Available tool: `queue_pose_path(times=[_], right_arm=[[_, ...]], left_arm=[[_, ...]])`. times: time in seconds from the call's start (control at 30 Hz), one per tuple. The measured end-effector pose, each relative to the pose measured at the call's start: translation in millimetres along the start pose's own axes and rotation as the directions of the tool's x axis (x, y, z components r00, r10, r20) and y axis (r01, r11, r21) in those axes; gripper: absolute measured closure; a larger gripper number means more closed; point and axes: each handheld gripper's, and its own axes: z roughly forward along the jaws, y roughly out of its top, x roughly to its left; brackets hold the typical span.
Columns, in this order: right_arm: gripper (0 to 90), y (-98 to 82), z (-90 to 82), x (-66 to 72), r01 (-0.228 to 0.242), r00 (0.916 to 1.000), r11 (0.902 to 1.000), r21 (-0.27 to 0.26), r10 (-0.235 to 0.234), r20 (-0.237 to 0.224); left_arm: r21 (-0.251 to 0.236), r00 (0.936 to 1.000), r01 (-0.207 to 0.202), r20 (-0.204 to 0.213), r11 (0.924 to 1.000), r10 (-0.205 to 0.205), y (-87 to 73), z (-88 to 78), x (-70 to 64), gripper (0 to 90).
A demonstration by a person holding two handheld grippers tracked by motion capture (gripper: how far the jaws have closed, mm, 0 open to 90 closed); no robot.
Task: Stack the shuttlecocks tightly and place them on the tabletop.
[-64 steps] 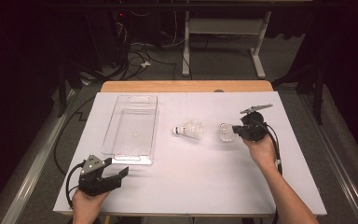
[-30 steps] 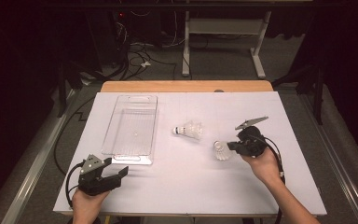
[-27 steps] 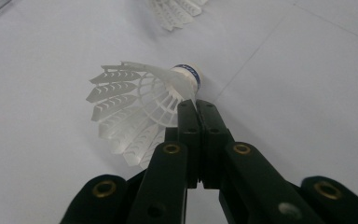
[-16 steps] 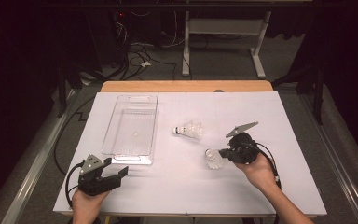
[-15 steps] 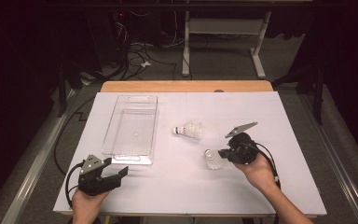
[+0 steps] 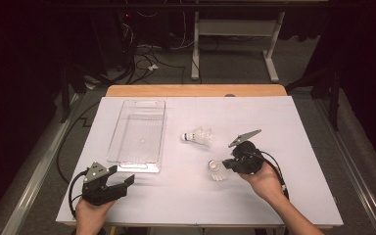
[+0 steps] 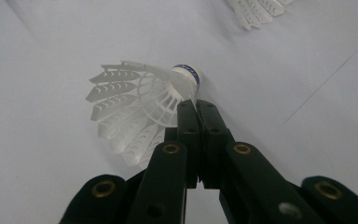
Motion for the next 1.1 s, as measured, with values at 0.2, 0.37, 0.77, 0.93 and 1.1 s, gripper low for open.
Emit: queue_pose_path(times=[0.2,0.37,0.77,0.93,1.1], right_arm=[[87.3,1.9,2.2,-1.6,-0.003,1.0000,1.0000,-0.008,0.003,0.009],[86.0,2.1,2.8,-5.1,-0.015,0.9996,0.9999,-0.008,0.015,0.023],[78.9,1.2,3.9,-13.8,-0.036,0.9955,0.9991,-0.022,0.037,0.087],[76.1,-1.2,7.8,-17.6,-0.048,0.9939,0.9983,-0.031,0.051,0.098],[74.5,-3.4,11.9,-22.5,-0.063,0.9919,0.9975,-0.033,0.066,0.108]], left_arm=[[0.000,1.0000,0.002,0.002,1.0000,-0.002,0.0,0.2,0.2,26.3],[0.000,1.0000,0.004,0.005,1.0000,-0.004,0.1,0.5,0.3,26.2],[0.003,1.0000,-0.002,0.008,1.0000,0.002,0.2,0.5,0.2,26.2],[0.003,1.0000,-0.002,0.007,1.0000,0.002,0.2,0.5,0.0,26.2],[0.002,1.0000,-0.001,0.007,1.0000,0.001,0.3,0.8,-0.2,26.3]])
